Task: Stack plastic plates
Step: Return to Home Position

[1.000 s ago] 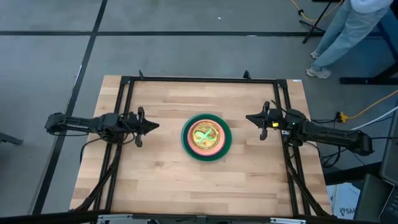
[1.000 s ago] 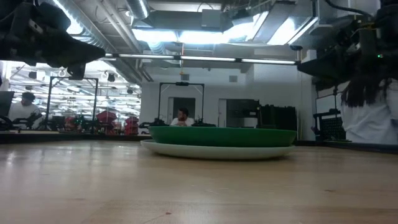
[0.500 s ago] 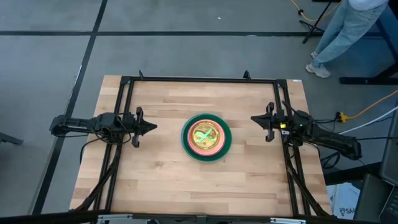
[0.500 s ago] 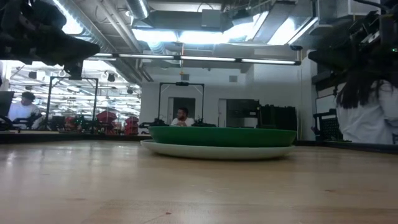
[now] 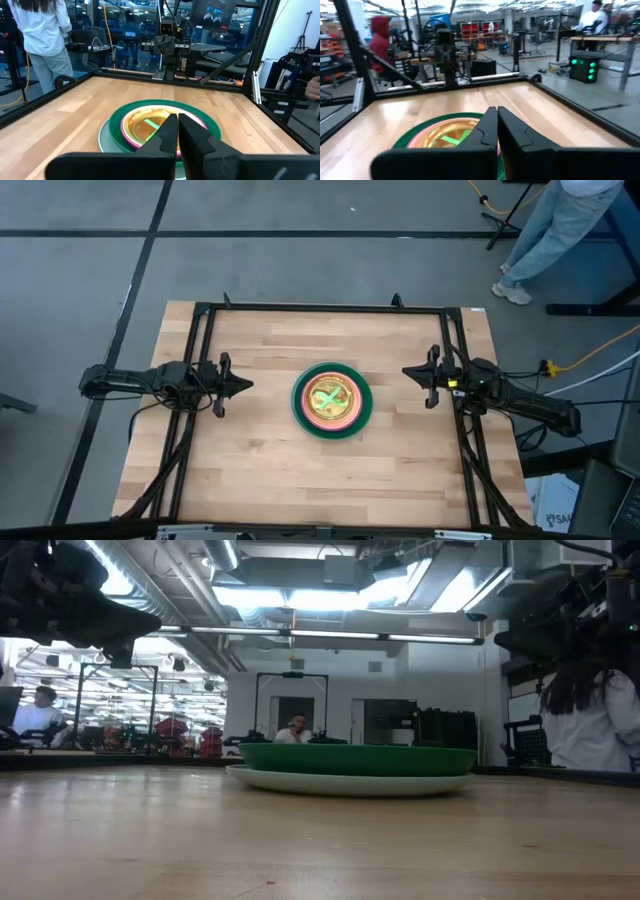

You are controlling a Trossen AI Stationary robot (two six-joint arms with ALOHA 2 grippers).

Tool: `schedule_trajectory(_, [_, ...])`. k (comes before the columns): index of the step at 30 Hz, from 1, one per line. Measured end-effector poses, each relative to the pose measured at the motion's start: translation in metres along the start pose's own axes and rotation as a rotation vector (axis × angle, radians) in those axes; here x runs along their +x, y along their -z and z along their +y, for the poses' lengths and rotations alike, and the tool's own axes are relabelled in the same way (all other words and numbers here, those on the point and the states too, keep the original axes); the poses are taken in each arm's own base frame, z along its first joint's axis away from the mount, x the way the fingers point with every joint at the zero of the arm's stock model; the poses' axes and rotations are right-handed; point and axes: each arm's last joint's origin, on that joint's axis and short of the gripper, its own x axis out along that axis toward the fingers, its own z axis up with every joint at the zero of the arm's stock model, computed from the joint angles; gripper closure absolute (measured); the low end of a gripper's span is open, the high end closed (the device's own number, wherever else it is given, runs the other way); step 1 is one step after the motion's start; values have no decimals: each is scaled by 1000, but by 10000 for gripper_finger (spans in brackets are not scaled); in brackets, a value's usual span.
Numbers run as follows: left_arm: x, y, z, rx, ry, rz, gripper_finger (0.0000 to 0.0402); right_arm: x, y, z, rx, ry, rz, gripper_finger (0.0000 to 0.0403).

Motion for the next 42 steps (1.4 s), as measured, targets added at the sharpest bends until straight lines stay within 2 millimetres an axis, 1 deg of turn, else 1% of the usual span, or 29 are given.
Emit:
schedule_trajectory(9, [0,0,0,1,0,0,394,0,2,-4,56,150,14,400])
schedule_trajectory(42, [0,0,0,0,0,-1,394,0,4,-5,61,150,27,400])
